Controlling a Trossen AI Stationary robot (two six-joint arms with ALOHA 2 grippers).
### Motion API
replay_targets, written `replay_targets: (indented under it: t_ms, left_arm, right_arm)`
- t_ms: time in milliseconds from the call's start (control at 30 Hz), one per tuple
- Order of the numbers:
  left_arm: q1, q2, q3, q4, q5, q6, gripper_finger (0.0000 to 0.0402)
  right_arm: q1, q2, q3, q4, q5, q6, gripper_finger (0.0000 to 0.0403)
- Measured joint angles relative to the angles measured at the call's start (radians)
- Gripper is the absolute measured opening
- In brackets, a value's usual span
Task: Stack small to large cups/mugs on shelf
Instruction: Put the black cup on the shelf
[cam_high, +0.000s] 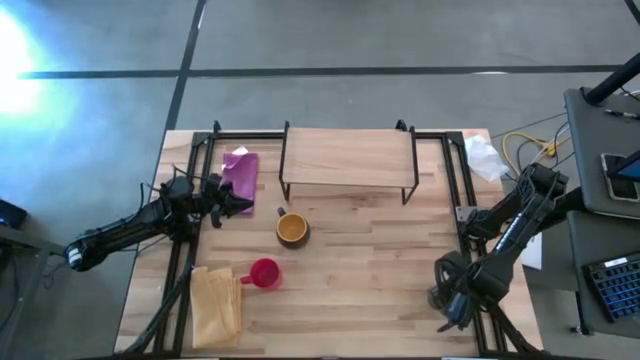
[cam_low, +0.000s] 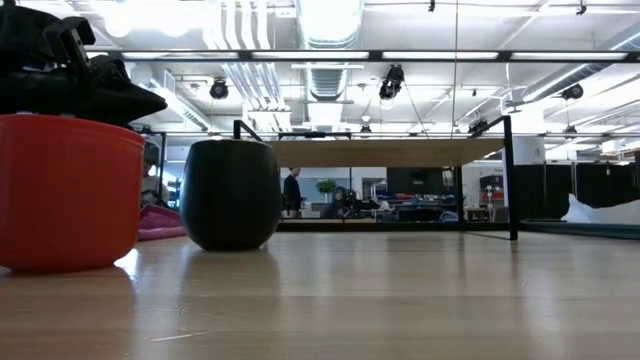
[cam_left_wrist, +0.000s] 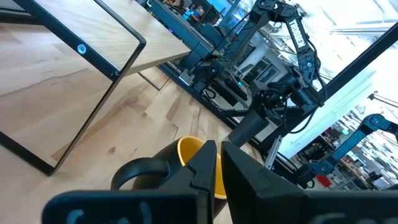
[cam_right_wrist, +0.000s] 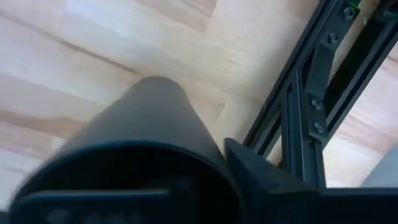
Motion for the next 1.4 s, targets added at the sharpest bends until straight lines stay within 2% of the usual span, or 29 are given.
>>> replay_targets:
  t_ms: [100, 267, 367, 467, 633, 833, 933, 1033, 1167, 1400]
  left_arm:
    - [0.0, 0.0, 0.0, 0.0, 0.0, 0.0, 0.001]
    - [0.0, 0.0, 0.0, 0.0, 0.0, 0.0, 0.001]
    - [0.0, 0.0, 0.0, 0.0, 0.0, 0.0, 0.001]
    - [0.0, 0.0, 0.0, 0.0, 0.0, 0.0, 0.001]
    - [0.0, 0.0, 0.0, 0.0, 0.0, 0.0, 0.001]
    - [0.0, 0.0, 0.0, 0.0, 0.0, 0.0, 0.001]
    - [0.0, 0.0, 0.0, 0.0, 0.0, 0.0, 0.001]
    - [0.0, 0.0, 0.0, 0.0, 0.0, 0.0, 0.001]
    - [0.0, 0.0, 0.0, -0.001, 0.0, 0.0, 0.001]
    - [0.0, 0.0, 0.0, 0.0, 0.0, 0.0, 0.001]
  right_arm:
    - [-0.004, -0.001, 0.022, -0.025, -0.024, -0.045, 0.0016]
    - [-0.058, -0.001, 0.123, -0.152, -0.018, -0.17, 0.0009]
    - [-0.122, -0.001, 0.204, -0.219, 0.059, -0.309, 0.0009]
    - [-0.212, -0.001, 0.288, -0.214, 0.122, -0.496, 0.0009]
    - [-0.396, 0.028, 0.431, -0.215, 0.15, -0.822, 0.0009]
    - [-0.608, 0.12, 0.639, -0.35, 0.23, -1.185, 0.0009]
    - [-0.691, 0.151, 0.711, -0.339, 0.248, -1.321, 0.0009]
    - [-0.775, 0.184, 0.777, -0.343, 0.305, -1.414, 0.0009]
    - [-0.915, 0.218, 0.846, -0.343, 0.422, -1.441, 0.0009]
    - [-1.193, 0.212, 0.925, -0.345, 0.459, -1.465, 0.0009]
